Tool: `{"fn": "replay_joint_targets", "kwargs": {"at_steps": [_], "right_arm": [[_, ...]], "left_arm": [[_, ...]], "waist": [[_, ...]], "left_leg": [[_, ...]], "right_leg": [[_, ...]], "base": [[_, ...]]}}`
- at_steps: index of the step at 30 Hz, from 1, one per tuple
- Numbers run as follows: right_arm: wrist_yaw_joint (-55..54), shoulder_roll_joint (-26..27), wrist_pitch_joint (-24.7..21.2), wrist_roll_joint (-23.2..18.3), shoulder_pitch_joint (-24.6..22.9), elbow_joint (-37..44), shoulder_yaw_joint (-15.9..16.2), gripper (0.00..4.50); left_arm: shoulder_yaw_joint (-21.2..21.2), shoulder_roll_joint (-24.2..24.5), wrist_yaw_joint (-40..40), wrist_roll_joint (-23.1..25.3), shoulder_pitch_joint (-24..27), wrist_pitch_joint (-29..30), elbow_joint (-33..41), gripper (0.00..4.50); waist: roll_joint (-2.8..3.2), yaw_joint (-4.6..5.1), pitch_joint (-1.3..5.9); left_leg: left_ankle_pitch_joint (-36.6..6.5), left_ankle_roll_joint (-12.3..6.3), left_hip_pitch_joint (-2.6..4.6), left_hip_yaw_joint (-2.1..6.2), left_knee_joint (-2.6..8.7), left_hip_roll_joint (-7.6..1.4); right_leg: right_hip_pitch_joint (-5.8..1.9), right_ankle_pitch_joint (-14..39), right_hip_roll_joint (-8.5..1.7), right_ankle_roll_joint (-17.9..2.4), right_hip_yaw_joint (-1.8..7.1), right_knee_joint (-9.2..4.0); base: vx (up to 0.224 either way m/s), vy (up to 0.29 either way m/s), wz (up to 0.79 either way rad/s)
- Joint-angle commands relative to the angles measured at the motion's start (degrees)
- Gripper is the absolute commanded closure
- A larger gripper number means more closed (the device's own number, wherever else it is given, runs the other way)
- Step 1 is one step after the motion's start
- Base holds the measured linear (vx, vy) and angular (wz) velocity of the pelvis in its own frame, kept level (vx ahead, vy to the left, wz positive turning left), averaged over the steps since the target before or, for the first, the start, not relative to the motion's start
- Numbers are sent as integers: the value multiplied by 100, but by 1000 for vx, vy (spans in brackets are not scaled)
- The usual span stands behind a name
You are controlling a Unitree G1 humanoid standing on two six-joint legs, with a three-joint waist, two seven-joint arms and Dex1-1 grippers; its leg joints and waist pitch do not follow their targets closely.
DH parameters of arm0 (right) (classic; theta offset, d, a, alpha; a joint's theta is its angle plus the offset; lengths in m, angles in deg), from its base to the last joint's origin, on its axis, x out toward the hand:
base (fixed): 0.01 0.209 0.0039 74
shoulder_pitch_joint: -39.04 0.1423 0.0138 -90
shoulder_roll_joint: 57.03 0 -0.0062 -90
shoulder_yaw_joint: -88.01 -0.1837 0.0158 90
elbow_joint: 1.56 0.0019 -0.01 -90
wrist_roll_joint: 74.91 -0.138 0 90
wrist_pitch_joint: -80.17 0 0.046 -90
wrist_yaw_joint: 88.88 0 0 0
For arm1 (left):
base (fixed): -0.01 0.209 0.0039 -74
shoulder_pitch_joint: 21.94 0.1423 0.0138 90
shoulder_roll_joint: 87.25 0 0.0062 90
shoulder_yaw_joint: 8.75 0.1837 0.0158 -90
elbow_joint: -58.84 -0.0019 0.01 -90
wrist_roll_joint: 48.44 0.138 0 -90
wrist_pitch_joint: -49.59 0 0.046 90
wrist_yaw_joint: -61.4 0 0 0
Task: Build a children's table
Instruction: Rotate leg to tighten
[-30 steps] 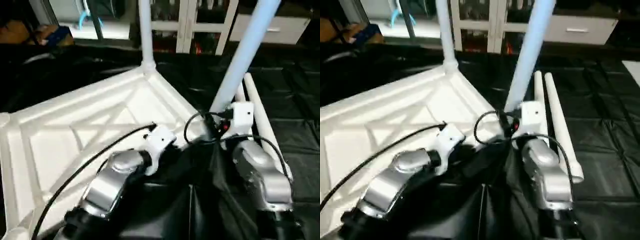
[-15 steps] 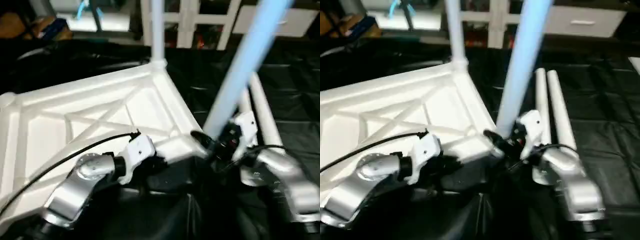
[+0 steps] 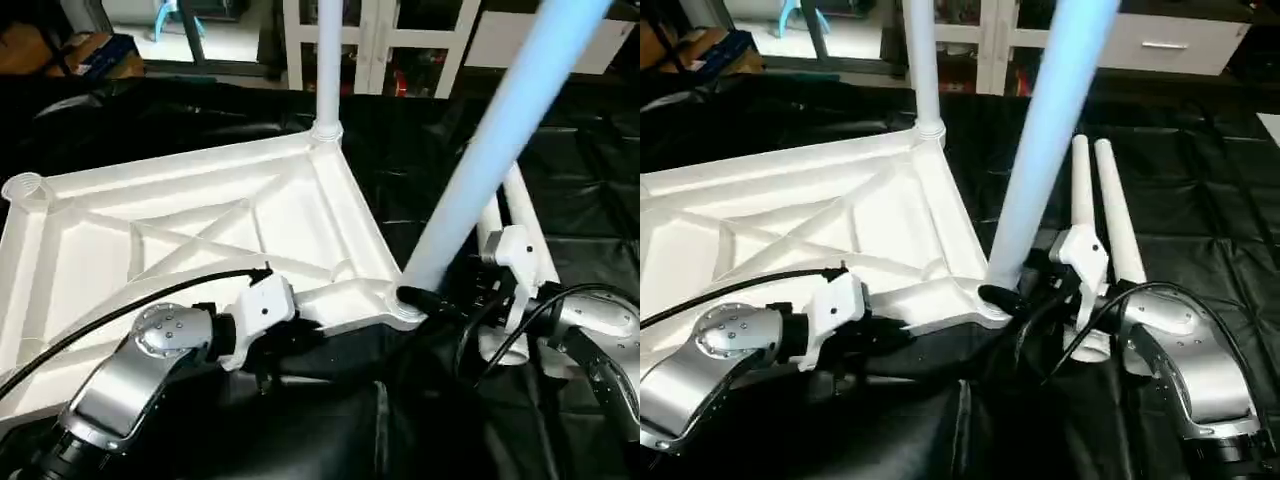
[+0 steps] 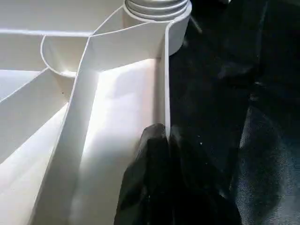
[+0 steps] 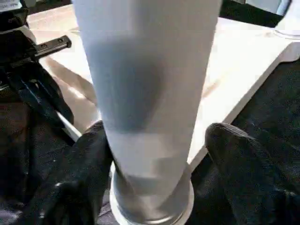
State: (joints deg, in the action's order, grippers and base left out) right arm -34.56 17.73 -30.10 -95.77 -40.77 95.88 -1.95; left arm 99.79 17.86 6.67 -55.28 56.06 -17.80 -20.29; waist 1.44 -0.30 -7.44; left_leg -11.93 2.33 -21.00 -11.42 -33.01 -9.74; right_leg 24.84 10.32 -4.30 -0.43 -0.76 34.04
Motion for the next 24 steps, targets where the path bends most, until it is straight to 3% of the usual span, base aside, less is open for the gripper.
{"fn": "replay_joint_targets", "kwargs": {"at_steps": [1,5,11,16,19,20,21,22,23,24], "right_arm": [[-19,42,106,-79,2,-80,-109,144],[19,106,164,-152,-26,-139,-92,184],[23,159,148,-227,-49,-194,-118,224],[-461,274,39,21,-25,-399,-121,254],[-1810,858,-375,419,80,-678,-198,257],[-2652,1285,-639,580,147,-844,-302,258],[-2667,1293,-644,582,148,-847,-304,259],[-3170,1637,-725,662,203,-1000,-338,259],[-3569,2043,-775,691,270,-1197,-288,259],[-3723,2220,-770,698,300,-1285,-264,259]], "left_arm": [[249,109,-149,102,155,88,-183,450],[263,109,-160,88,155,46,-205,450],[286,106,-165,80,159,37,-198,450],[387,33,-86,112,148,153,-118,450],[555,-459,458,249,0,726,-75,450],[664,-786,842,400,-112,1051,-116,450],[666,-792,849,403,-114,1056,-117,450],[716,-1130,1218,531,-219,1296,-251,450],[738,-1573,1691,682,-355,1503,-492,450],[748,-1749,1866,734,-410,1577,-592,450]], "waist": [[-51,-33,292],[-51,-32,309],[-55,-33,316],[-54,-27,305],[-47,-6,268],[-33,18,220],[-27,37,208],[-39,48,194],[-30,81,163],[-32,91,139]], "left_leg": [[-471,-710,62,114,345,-299],[-273,-840,48,116,325,-298],[-287,-850,47,118,319,-299],[-305,-842,43,117,322,-297],[-567,-636,41,121,356,-300],[-735,-469,44,126,396,-311],[-934,-362,48,123,404,-299],[-1300,-141,62,163,432,-293],[-1559,20,78,171,457,-305],[-1904,138,142,169,456,-280]], "right_leg": [[-349,340,-307,-1662,196,-319],[-356,7,-297,-1745,188,-284],[-362,64,-299,-1751,186,-281],[-354,130,-301,-1748,184,-289],[-336,656,-304,-1655,182,-348],[-301,1039,-301,-1583,187,-394],[-277,1388,-295,-1511,182,-421],[-284,2101,-319,-1258,173,-476],[-237,2490,-314,-1096,181,-518],[-183,2811,-303,-943,183,-582]], "base": [[0,0,0],[0,0,0],[0,0,0],[0,0,0],[0,0,0],[0,0,0],[-54,8,-3],[-51,16,-3],[-51,16,-3],[0,0,0]]}}
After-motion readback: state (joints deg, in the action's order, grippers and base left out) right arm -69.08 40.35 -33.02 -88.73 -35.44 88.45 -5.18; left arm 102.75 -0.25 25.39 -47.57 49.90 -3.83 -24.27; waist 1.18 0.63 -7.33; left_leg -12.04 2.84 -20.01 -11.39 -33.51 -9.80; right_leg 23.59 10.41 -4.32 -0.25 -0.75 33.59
